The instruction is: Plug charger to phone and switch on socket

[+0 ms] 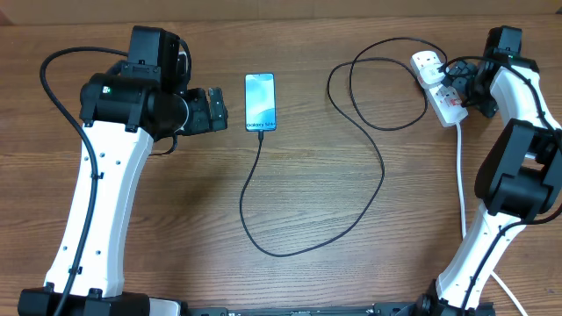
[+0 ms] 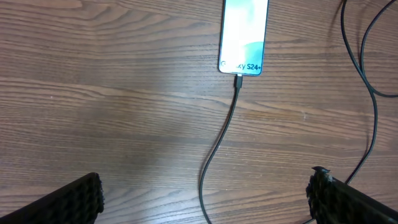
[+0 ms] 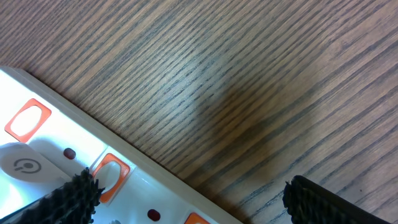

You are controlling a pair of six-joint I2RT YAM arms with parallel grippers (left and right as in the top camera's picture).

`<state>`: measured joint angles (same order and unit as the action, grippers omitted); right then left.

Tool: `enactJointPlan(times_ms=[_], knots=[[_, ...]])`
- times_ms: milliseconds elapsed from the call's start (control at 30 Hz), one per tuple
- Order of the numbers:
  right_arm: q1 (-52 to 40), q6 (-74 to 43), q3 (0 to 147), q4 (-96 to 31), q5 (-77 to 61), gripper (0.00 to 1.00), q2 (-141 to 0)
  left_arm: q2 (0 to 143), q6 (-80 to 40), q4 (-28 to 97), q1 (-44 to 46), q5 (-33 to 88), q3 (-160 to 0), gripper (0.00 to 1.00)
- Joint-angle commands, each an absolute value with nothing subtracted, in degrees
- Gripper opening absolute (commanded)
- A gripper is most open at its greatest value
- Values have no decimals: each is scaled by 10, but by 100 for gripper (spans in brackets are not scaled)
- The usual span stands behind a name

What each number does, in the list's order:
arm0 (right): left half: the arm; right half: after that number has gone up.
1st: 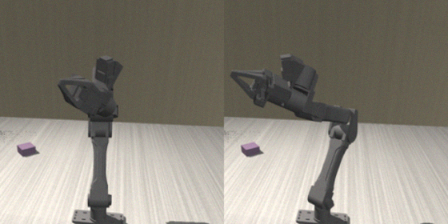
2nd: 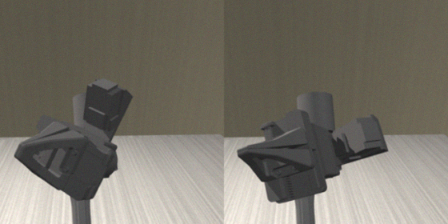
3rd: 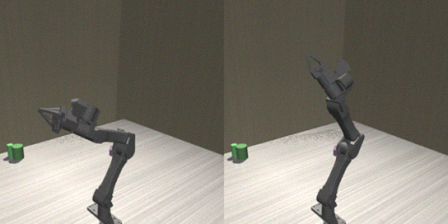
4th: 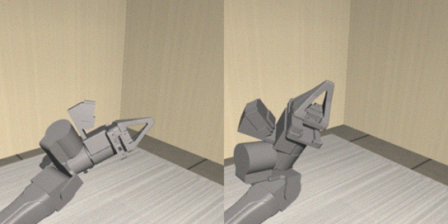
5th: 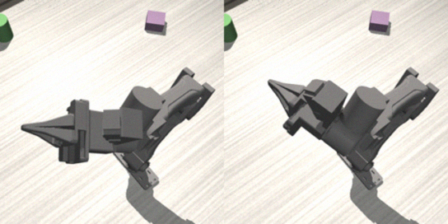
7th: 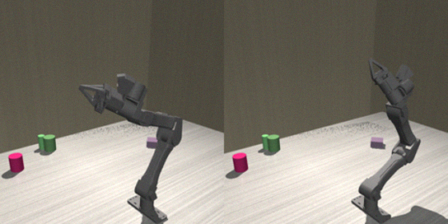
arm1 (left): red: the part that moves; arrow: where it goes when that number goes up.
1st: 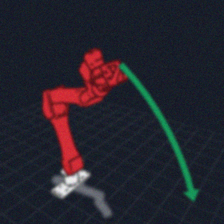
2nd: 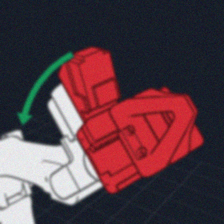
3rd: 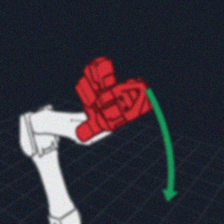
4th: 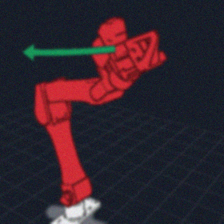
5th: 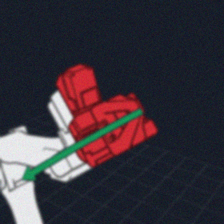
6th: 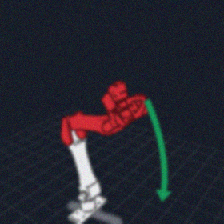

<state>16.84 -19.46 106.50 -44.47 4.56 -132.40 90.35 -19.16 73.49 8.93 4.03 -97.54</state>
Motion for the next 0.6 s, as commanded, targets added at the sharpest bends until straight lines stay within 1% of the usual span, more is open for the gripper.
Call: enactJointPlan(times_ms=[0,100,567], knots=[[169,-196,1060,-440,58,96,-1329,906,-193,734,90,40,-975,100],[175,-216,1060,-436,59,98,-1329,906,-193,734,90,40,-975,100],[176,-219,1060,-440,53,98,-1330,906,-193,730,90,40,-975,100]])
